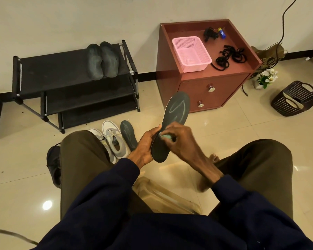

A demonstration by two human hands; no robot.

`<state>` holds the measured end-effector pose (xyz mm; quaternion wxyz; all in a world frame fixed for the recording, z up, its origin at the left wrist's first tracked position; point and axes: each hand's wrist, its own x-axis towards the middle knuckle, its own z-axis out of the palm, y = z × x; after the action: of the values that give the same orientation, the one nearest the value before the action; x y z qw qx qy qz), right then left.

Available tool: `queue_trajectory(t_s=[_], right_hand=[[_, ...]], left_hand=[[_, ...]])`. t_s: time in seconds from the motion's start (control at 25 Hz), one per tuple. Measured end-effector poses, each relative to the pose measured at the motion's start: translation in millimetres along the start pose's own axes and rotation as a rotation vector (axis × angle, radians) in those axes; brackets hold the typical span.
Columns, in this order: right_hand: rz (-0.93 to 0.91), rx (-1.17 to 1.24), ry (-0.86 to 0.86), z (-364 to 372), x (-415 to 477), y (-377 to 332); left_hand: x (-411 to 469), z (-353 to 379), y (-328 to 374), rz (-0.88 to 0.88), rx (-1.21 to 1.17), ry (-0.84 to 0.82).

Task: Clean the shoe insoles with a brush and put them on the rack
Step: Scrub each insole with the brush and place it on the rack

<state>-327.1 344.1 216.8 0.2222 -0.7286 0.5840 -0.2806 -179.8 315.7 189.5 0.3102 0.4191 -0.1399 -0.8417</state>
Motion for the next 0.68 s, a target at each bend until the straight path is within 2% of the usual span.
queue_trajectory(t_s=[0.08, 0.12, 0.32, 0.36, 0.52, 0.56, 0.68], right_hand=[[-0.069, 0.100, -0.189, 2, -5, -14], [-0.081, 0.097, -0.201, 0, -2, -11], [0.128, -0.164, 0.211, -11, 11, 33], [0.118, -0.117, 0.196, -8, 7, 27], [-0.045, 0.108, -0.187, 2, -6, -10], [-0.056, 0.078, -0.168, 1, -3, -6], [0.084, -0.158, 0.127, -10, 13, 29]], left_hand=[[0, -1, -1, -0.004, 0.006, 0.010], [1, -2, -2, -0.009, 0.007, 0.008], [1, 1, -4, -0.035, 0.030, -0.028], [0, 1, -4, -0.040, 0.039, -0.019], [2, -2, -5, -0.019, 0.022, 0.025], [1, -1, -5, -0.019, 0.019, 0.023], [1, 3, -7, -0.050, 0.027, -0.009]])
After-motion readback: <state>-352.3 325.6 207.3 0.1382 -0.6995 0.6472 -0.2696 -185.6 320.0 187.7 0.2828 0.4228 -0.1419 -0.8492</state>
